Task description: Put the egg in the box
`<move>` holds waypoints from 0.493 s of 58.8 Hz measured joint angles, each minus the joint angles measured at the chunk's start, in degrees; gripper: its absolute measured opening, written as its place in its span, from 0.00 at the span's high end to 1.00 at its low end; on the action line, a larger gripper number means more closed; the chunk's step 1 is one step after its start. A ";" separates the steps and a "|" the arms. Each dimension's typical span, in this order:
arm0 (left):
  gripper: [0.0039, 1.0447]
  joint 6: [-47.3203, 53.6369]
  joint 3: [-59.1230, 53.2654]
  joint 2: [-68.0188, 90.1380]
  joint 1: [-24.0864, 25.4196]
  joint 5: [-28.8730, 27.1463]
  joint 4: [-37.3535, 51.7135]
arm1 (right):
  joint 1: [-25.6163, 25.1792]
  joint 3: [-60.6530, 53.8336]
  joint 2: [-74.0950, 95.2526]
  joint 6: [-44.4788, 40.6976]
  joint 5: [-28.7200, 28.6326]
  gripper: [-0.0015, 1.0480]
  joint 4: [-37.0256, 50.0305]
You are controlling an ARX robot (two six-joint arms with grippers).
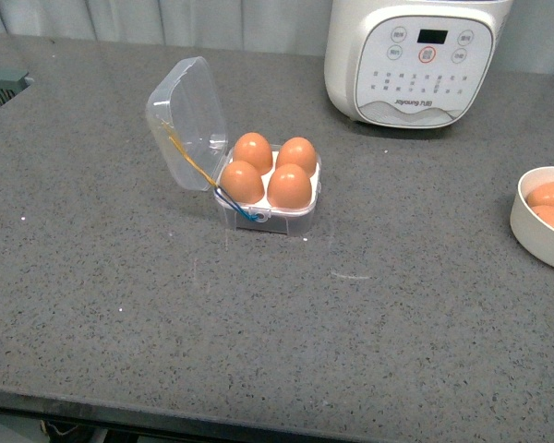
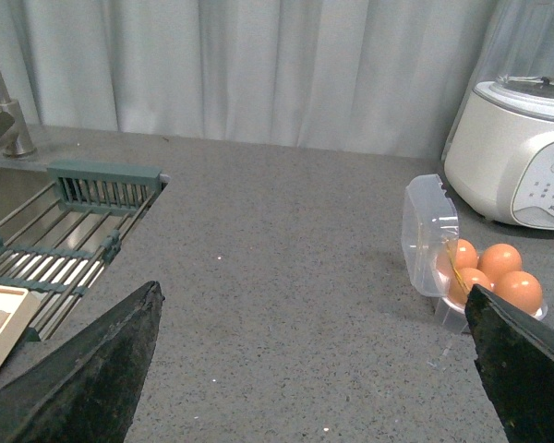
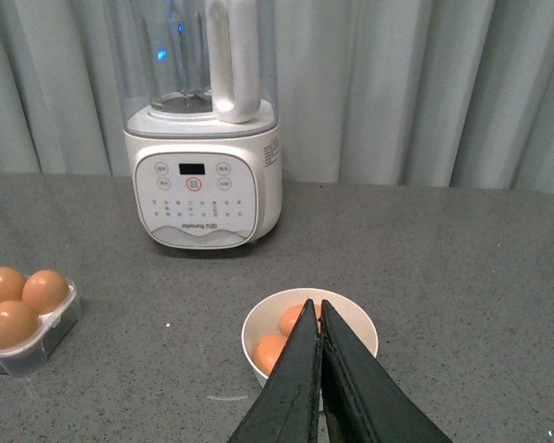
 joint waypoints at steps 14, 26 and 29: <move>0.06 0.00 0.00 0.00 0.00 0.00 0.00 | 0.00 0.07 -4.70 0.00 -0.02 0.99 -5.09; 0.06 0.00 0.00 0.00 0.00 -0.02 0.00 | 0.00 0.02 -12.20 0.02 -0.15 0.99 -12.44; 0.06 0.00 0.00 0.00 0.00 0.00 0.00 | 0.00 0.02 -12.20 0.00 -0.13 0.99 -12.57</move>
